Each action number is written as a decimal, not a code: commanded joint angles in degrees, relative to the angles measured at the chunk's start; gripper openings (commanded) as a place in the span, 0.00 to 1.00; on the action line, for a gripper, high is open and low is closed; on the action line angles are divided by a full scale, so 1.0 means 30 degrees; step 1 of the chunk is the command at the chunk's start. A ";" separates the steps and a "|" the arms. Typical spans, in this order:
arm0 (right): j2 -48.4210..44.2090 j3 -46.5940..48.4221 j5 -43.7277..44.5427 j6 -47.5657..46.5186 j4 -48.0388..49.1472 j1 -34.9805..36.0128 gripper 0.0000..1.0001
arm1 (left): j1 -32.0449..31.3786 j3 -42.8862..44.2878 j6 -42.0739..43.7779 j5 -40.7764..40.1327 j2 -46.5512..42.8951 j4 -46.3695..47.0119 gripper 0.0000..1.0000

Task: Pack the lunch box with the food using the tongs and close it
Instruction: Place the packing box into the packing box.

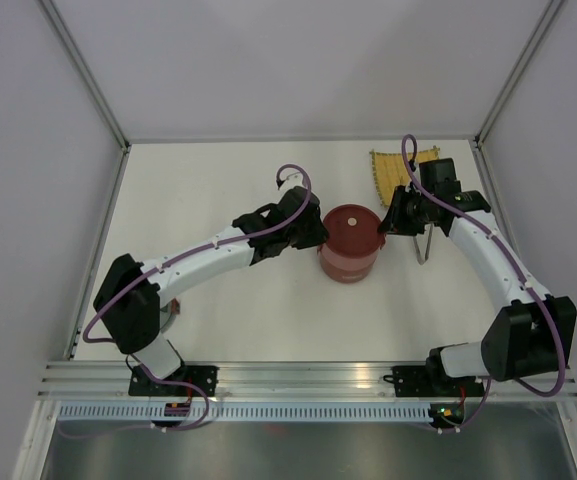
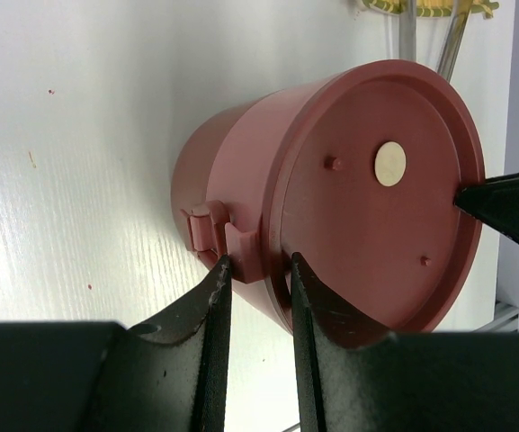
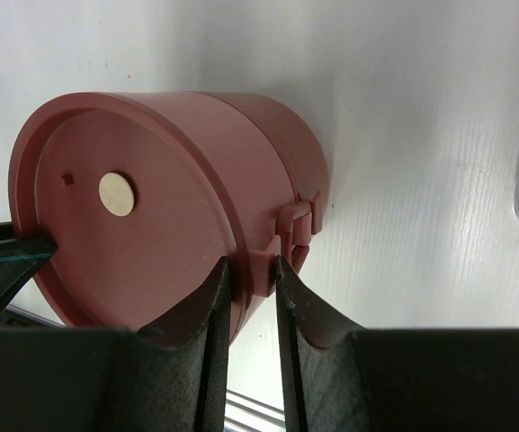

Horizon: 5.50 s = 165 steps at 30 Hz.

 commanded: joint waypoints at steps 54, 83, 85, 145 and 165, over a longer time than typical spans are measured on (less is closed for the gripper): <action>0.2795 0.0928 0.2656 -0.0839 0.0640 0.0093 0.14 | 0.0332 -0.3548 0.1020 0.0304 -0.6230 -0.0415 0.56; 0.0538 0.0956 0.0927 0.0861 0.0258 0.0794 0.32 | 0.2178 -0.6633 0.4008 0.1448 -0.4298 0.7642 0.46; 0.0831 0.1423 0.0869 0.0365 0.0084 0.1029 0.39 | 0.2178 -0.6604 0.4153 0.1389 -0.4387 0.7613 0.46; 0.5491 0.8249 0.0108 -0.4650 -0.1351 0.1733 0.54 | 0.6248 -0.6369 -0.0064 0.3934 -0.2924 0.8633 0.43; 0.5932 1.0862 0.5144 -0.4355 -0.4870 0.4985 0.61 | 0.6602 -0.3471 0.2337 0.9769 0.0446 0.8522 0.42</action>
